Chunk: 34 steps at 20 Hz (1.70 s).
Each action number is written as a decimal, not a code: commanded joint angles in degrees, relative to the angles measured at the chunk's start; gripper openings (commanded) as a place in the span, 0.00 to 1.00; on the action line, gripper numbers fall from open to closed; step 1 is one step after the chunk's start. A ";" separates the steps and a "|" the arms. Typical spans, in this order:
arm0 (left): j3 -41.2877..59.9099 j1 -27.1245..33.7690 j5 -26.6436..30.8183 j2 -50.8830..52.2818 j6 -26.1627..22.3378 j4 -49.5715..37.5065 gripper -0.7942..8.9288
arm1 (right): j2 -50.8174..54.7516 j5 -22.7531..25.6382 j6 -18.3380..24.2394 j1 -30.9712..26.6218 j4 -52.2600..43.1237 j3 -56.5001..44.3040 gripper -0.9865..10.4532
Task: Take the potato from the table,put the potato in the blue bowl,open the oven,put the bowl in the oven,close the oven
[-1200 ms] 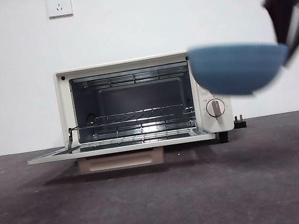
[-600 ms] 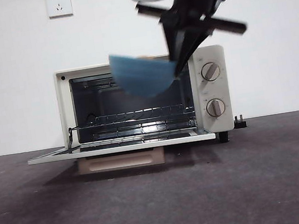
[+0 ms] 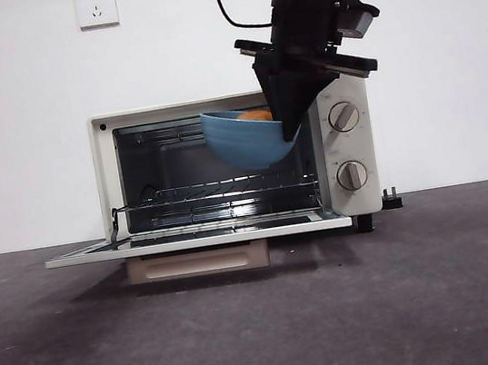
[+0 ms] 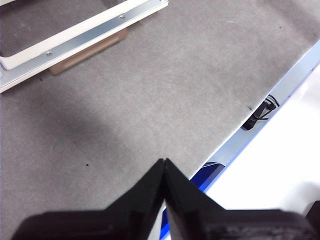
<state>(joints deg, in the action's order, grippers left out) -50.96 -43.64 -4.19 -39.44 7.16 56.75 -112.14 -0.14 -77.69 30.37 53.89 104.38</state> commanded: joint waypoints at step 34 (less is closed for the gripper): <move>-5.75 0.11 5.70 0.31 1.51 6.40 0.08 | -4.79 -0.44 2.99 -2.21 -2.75 7.58 0.23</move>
<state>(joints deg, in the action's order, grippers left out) -56.64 -43.64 1.34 -39.24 8.21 63.05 -116.90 -0.91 -76.12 28.03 51.11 111.85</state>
